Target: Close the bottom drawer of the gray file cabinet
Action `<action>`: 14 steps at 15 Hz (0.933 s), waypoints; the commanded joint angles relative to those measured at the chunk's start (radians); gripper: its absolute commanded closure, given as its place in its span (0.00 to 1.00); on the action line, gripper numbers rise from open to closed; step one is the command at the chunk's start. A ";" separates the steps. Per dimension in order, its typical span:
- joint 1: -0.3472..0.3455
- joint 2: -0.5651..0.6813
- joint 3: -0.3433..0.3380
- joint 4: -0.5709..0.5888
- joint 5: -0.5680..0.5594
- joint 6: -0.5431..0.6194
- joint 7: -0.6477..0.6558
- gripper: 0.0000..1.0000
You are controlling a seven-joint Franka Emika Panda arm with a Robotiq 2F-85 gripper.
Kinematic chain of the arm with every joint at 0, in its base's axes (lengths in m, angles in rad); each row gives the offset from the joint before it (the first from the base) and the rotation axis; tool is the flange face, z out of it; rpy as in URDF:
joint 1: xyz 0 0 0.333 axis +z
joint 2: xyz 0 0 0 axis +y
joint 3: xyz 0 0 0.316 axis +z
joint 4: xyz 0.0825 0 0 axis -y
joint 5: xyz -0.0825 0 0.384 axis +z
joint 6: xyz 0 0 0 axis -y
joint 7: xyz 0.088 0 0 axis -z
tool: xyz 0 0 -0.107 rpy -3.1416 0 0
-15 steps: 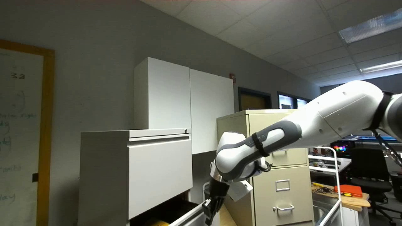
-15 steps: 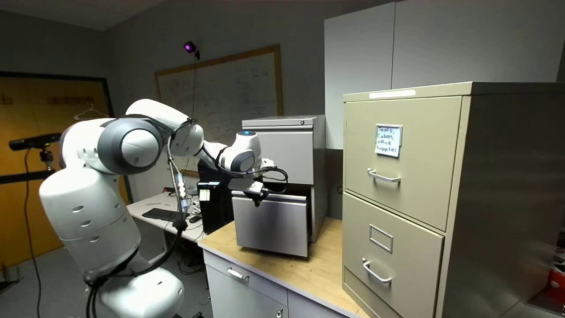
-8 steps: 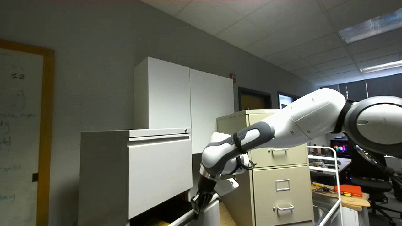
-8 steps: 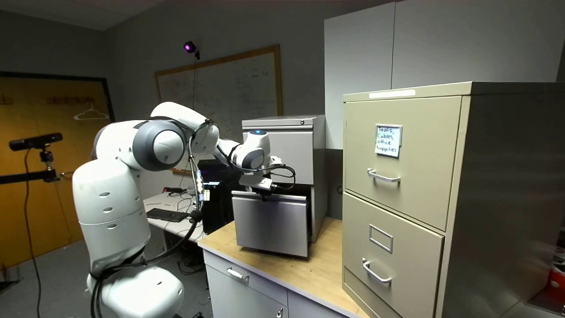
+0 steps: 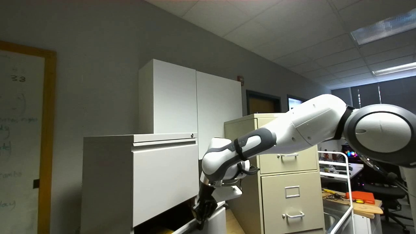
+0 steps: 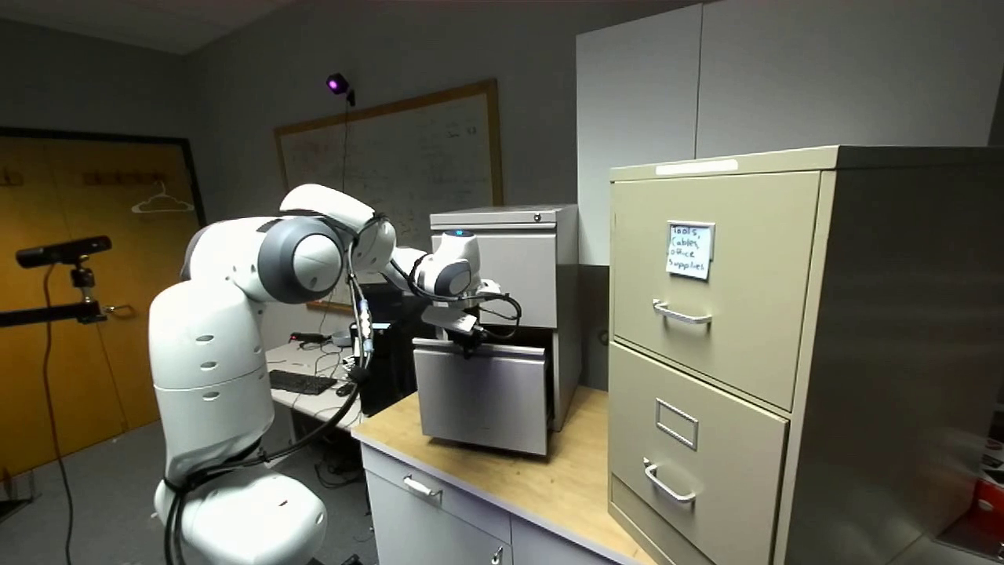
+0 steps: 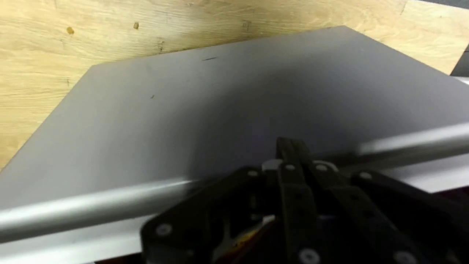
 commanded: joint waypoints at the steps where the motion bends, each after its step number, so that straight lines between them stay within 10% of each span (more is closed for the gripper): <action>1: -0.008 0.048 0.028 0.042 0.034 0.123 0.023 1.00; 14: -0.025 0.228 0.084 0.258 0.108 0.254 -0.028 1.00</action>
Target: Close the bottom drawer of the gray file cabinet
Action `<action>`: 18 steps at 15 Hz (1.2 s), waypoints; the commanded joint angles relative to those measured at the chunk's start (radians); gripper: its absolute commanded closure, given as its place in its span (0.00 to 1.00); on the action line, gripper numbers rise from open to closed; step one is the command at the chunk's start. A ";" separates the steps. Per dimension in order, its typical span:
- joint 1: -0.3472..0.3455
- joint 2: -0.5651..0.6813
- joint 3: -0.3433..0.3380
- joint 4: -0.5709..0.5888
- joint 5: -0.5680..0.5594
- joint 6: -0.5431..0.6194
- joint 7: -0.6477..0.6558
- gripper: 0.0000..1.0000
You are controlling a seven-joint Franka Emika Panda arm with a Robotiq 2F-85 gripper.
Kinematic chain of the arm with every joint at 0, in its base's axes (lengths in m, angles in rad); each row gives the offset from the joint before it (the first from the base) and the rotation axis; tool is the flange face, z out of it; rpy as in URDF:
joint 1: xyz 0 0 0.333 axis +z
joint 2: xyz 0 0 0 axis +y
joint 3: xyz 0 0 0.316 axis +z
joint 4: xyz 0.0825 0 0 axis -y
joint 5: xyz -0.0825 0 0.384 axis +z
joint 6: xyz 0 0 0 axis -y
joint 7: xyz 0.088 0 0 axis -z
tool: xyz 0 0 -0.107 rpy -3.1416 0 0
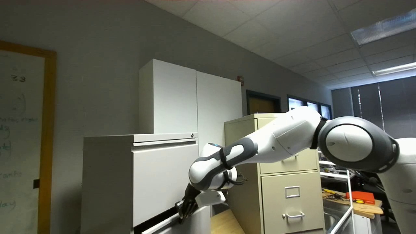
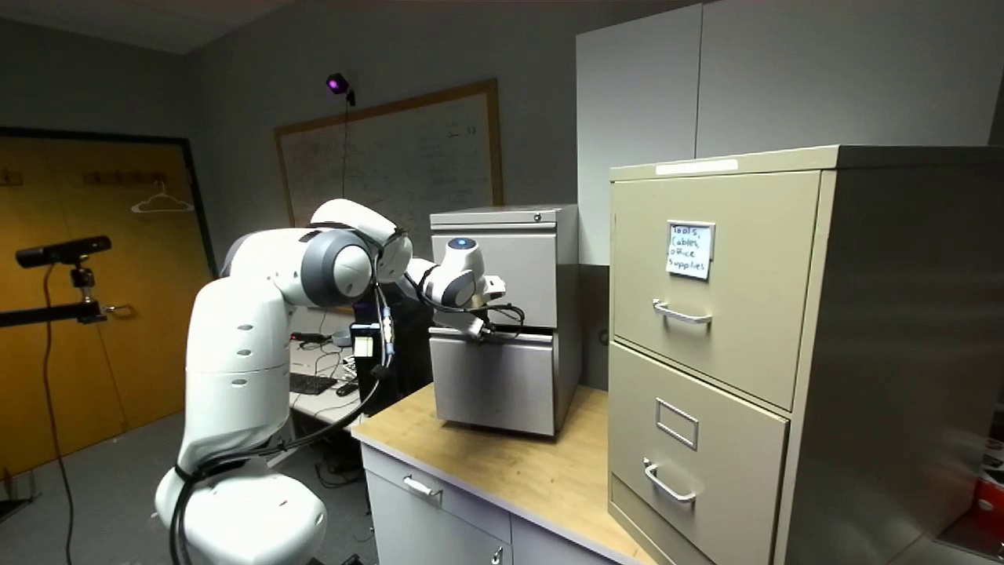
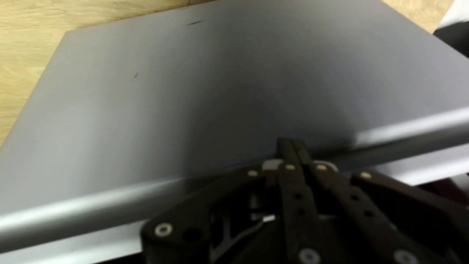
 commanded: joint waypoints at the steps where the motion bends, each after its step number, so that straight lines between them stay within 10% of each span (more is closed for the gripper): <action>1: -0.025 0.079 0.046 0.163 0.056 -0.014 -0.030 1.00; 18: -0.068 0.277 0.063 0.482 0.056 -0.183 -0.022 1.00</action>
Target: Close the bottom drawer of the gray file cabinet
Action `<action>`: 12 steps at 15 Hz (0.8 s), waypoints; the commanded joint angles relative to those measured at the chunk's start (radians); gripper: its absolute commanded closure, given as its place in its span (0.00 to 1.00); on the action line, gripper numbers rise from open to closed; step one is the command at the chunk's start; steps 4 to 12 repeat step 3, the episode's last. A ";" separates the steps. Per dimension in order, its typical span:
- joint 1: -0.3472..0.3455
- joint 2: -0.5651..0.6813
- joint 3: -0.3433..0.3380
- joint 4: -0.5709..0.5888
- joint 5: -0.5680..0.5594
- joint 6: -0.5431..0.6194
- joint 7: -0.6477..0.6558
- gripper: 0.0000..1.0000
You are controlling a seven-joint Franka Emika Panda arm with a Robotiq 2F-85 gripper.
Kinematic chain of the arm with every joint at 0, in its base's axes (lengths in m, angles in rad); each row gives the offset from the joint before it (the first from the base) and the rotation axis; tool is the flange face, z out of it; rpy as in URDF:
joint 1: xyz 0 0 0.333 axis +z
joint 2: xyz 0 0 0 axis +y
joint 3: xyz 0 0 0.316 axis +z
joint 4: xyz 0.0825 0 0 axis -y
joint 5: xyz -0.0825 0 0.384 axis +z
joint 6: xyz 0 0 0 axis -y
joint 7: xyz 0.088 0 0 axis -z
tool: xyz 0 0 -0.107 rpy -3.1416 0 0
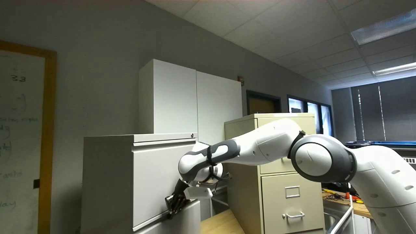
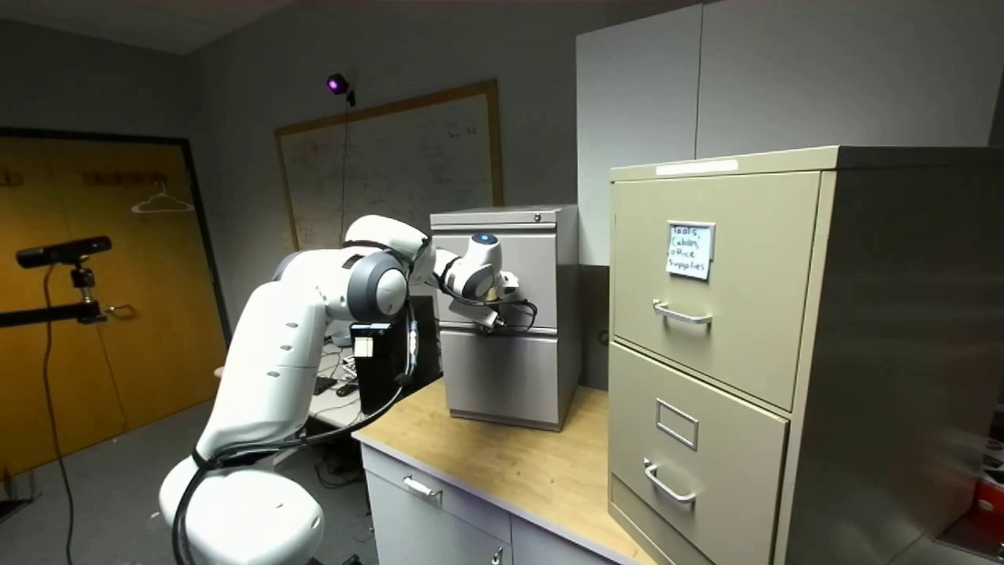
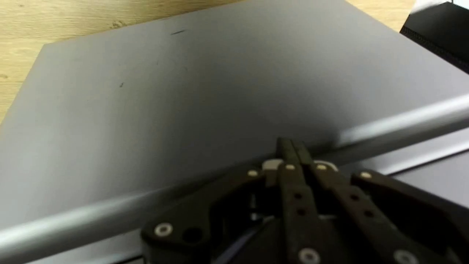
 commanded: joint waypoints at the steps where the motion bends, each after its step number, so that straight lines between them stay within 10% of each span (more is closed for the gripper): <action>1: -0.017 0.056 0.015 0.141 0.009 -0.016 -0.010 1.00; 12: -0.018 0.059 0.014 0.147 0.009 -0.034 -0.008 1.00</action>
